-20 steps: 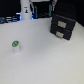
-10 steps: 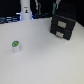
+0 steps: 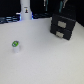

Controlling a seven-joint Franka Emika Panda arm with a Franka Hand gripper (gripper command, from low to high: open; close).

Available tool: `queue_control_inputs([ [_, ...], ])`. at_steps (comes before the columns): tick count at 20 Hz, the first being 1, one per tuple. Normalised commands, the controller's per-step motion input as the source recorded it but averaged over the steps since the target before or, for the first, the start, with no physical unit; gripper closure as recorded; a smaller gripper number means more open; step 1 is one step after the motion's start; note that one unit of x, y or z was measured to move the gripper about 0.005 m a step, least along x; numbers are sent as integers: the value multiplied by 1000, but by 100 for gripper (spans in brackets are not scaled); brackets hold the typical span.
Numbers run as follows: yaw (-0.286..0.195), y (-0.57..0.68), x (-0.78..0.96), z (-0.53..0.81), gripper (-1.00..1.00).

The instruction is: Open the kcup holder, insert the kcup into the holder, and close the kcup holder

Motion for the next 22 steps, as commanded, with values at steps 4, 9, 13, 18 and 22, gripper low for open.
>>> queue_control_inputs([
  [4,-191,672,-310,-19,-100],
  [9,-198,599,-319,-151,-100],
  [13,-186,535,-323,-283,-100],
  [18,-151,489,-234,-363,-100],
  [22,-108,400,-134,-434,-100],
])
